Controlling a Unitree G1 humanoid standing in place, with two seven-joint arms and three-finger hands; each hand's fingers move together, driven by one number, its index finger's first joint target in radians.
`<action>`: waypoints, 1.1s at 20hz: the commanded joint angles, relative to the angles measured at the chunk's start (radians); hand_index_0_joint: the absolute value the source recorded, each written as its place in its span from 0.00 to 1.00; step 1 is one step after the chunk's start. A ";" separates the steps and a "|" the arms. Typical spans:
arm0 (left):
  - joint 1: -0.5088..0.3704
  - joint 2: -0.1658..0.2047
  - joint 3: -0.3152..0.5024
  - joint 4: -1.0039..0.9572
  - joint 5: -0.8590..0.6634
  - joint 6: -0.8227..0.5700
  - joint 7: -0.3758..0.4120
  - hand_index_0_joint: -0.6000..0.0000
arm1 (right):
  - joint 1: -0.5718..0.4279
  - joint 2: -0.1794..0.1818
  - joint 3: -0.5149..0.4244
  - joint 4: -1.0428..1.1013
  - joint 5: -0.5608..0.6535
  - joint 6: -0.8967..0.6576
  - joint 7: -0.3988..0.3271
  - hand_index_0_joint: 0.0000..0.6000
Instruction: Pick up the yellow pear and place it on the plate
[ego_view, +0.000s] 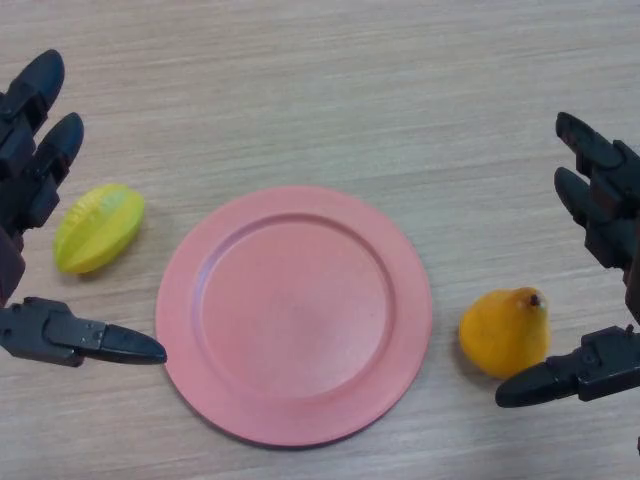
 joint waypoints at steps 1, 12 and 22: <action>-0.014 0.039 0.051 -0.075 0.005 -0.078 0.011 1.00 | -0.013 -0.010 -0.066 -0.080 -0.011 -0.117 -0.004 0.00; 0.009 0.019 0.052 -0.078 0.031 -0.111 0.001 1.00 | 0.024 -0.002 -0.100 0.019 0.087 -0.198 -0.010 0.00; 0.043 -0.007 0.050 -0.079 0.074 -0.118 -0.006 1.00 | 0.005 0.013 -0.004 0.482 0.075 -0.554 -0.117 0.00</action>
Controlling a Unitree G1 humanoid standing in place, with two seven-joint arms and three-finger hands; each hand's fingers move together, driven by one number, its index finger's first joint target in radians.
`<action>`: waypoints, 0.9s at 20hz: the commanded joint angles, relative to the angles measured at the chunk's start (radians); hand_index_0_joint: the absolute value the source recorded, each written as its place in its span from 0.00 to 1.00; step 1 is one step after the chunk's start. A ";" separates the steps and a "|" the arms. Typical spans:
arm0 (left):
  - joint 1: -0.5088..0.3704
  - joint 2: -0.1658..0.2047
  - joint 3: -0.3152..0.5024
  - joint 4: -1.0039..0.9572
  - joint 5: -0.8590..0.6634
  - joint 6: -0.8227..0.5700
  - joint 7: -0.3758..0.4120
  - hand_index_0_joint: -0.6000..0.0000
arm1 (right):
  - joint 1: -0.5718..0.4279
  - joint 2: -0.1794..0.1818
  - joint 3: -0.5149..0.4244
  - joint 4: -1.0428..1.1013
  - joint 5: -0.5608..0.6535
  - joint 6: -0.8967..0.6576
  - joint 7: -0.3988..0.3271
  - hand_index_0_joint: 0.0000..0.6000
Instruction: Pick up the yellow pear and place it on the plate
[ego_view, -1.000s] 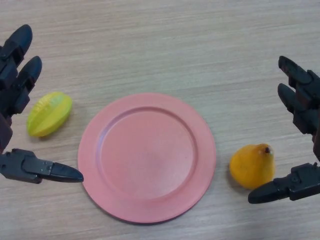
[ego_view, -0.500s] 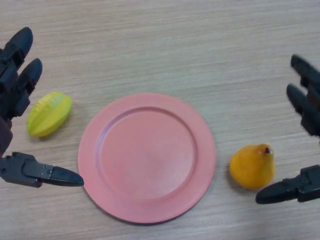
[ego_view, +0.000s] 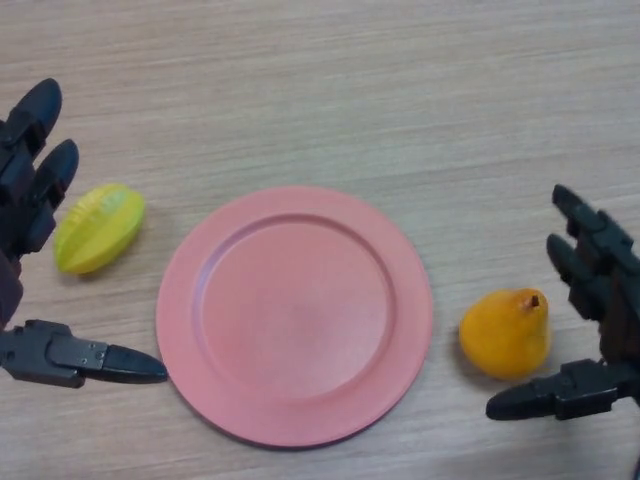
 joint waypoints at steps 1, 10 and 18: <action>-0.015 0.029 0.054 -0.058 0.025 -0.116 -0.004 1.00 | -0.040 -0.020 -0.025 0.018 0.014 -0.207 -0.051 0.00; -0.014 0.031 0.083 0.005 0.072 -0.203 0.030 1.00 | -0.091 0.002 0.048 0.397 -0.132 -0.556 -0.256 0.00; -0.029 0.036 0.083 0.032 0.041 -0.207 0.086 1.00 | -0.096 0.002 0.040 0.374 -0.157 -0.500 -0.347 1.00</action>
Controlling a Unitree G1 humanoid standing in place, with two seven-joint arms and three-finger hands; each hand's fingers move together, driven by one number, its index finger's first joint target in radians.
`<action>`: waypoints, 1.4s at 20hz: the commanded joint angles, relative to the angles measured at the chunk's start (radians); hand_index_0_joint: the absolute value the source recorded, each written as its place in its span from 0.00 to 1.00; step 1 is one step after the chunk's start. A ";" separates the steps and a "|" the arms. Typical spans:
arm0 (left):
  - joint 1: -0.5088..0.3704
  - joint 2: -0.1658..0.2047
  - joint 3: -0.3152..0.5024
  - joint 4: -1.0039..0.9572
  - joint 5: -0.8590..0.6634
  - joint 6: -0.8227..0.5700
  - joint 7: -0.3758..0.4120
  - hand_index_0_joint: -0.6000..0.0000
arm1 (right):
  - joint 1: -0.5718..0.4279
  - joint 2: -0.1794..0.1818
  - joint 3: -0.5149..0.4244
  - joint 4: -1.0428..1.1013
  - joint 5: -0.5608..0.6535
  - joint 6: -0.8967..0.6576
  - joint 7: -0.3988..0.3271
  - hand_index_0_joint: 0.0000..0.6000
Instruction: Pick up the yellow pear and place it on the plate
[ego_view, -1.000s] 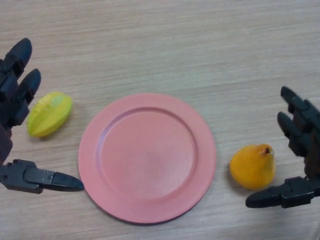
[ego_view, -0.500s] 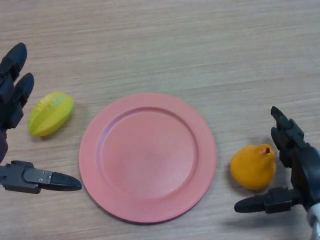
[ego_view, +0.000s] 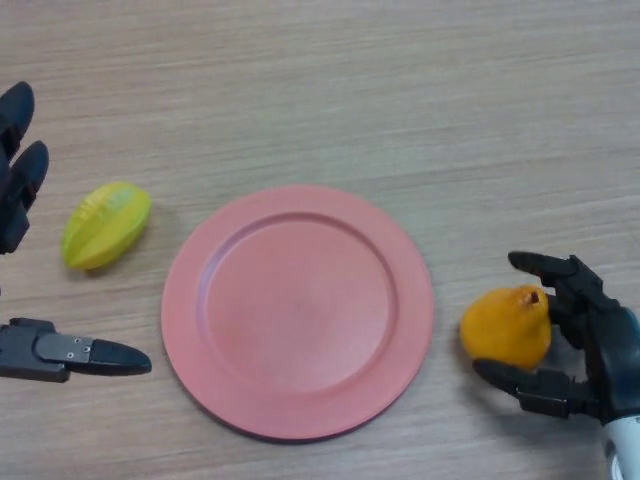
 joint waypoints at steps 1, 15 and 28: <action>-0.025 0.042 0.061 -0.036 -0.032 -0.144 0.066 1.00 | -0.036 -0.020 -0.035 -0.086 0.014 -0.083 -0.026 1.00; -0.064 0.076 0.064 0.011 -0.082 -0.177 0.102 1.00 | -0.261 -0.007 0.293 -0.324 0.075 0.315 -0.200 1.00; -0.074 0.086 0.057 0.031 -0.132 -0.166 0.092 1.00 | -0.385 -0.007 0.661 -0.012 0.112 0.159 -0.382 0.67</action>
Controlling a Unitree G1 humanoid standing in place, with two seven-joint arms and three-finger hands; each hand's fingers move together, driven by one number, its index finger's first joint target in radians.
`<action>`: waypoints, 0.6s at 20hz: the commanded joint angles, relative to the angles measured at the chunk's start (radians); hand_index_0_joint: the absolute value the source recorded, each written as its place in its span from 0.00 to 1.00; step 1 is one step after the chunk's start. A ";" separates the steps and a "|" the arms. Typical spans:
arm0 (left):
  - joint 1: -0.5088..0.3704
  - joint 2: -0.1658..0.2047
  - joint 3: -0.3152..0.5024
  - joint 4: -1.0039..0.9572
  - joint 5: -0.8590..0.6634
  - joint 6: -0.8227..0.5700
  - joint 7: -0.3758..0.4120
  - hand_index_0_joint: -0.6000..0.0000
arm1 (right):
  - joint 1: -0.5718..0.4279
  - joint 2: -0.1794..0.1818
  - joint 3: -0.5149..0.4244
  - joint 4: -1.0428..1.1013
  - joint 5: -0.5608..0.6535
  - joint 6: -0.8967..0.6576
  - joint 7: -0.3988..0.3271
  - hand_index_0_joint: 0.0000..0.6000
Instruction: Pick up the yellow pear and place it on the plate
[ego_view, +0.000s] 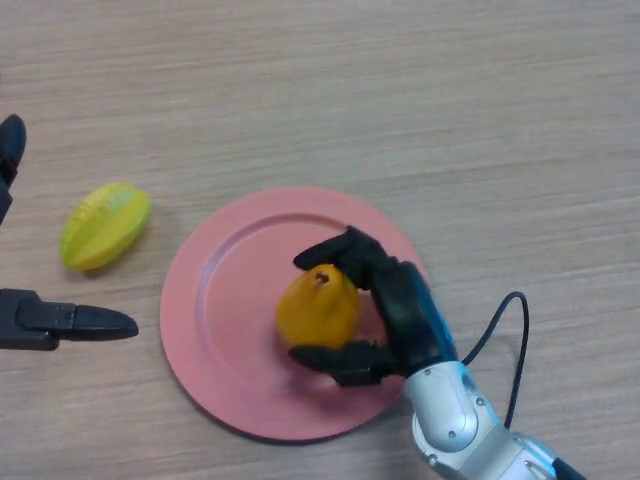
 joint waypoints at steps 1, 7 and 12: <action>-0.026 0.048 0.054 -0.038 -0.016 -0.132 0.008 1.00 | -0.028 0.003 -0.044 -0.059 -0.023 -0.088 0.025 0.50; -0.035 0.053 0.039 -0.027 -0.015 -0.133 0.009 1.00 | 0.006 0.003 -0.114 -0.165 -0.084 -0.040 0.136 0.00; -0.047 0.055 0.022 0.010 -0.008 -0.165 0.008 1.00 | 0.057 0.003 -0.325 -0.444 -0.147 0.033 0.292 0.00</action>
